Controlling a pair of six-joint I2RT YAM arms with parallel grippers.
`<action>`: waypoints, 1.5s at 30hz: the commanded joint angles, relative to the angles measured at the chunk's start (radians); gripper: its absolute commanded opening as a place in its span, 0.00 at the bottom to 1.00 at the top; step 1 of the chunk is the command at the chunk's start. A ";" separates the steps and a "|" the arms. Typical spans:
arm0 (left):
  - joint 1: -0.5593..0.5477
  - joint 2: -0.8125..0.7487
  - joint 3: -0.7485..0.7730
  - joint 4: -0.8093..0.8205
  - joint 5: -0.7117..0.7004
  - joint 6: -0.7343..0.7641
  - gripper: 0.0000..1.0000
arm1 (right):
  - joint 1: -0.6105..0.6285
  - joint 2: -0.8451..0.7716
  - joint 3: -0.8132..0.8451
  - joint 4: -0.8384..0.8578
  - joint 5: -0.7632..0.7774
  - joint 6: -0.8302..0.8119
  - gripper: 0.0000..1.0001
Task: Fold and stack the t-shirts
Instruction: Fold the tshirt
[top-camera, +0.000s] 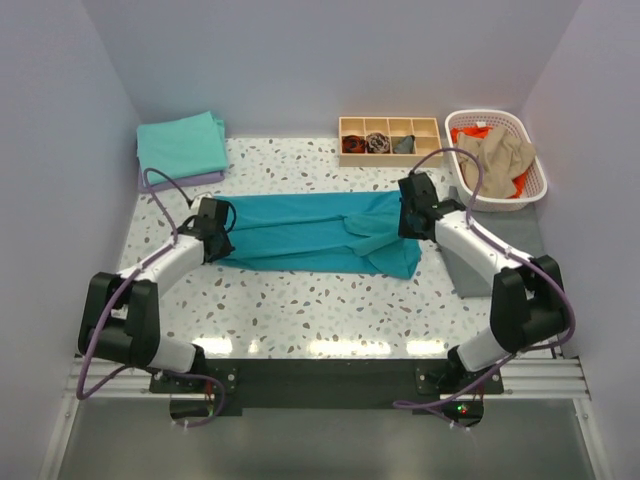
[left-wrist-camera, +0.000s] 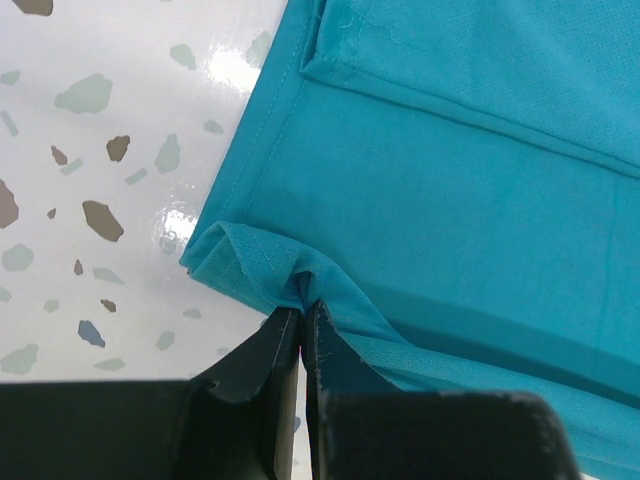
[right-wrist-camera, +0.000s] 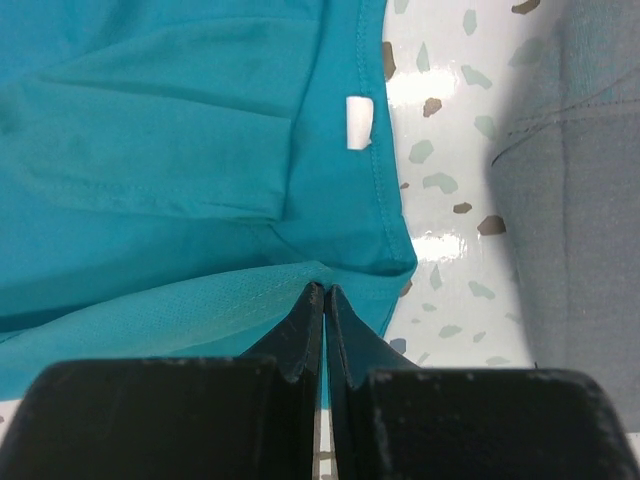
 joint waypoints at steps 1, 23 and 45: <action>0.014 0.048 0.069 0.053 -0.029 0.036 0.10 | -0.017 0.034 0.063 0.043 0.054 -0.020 0.00; 0.048 0.067 0.204 -0.056 -0.099 0.071 0.99 | -0.032 0.138 0.235 0.132 0.079 -0.083 0.43; -0.026 0.214 0.197 -0.037 0.359 0.224 0.91 | -0.034 0.068 0.126 0.081 -0.107 -0.021 0.44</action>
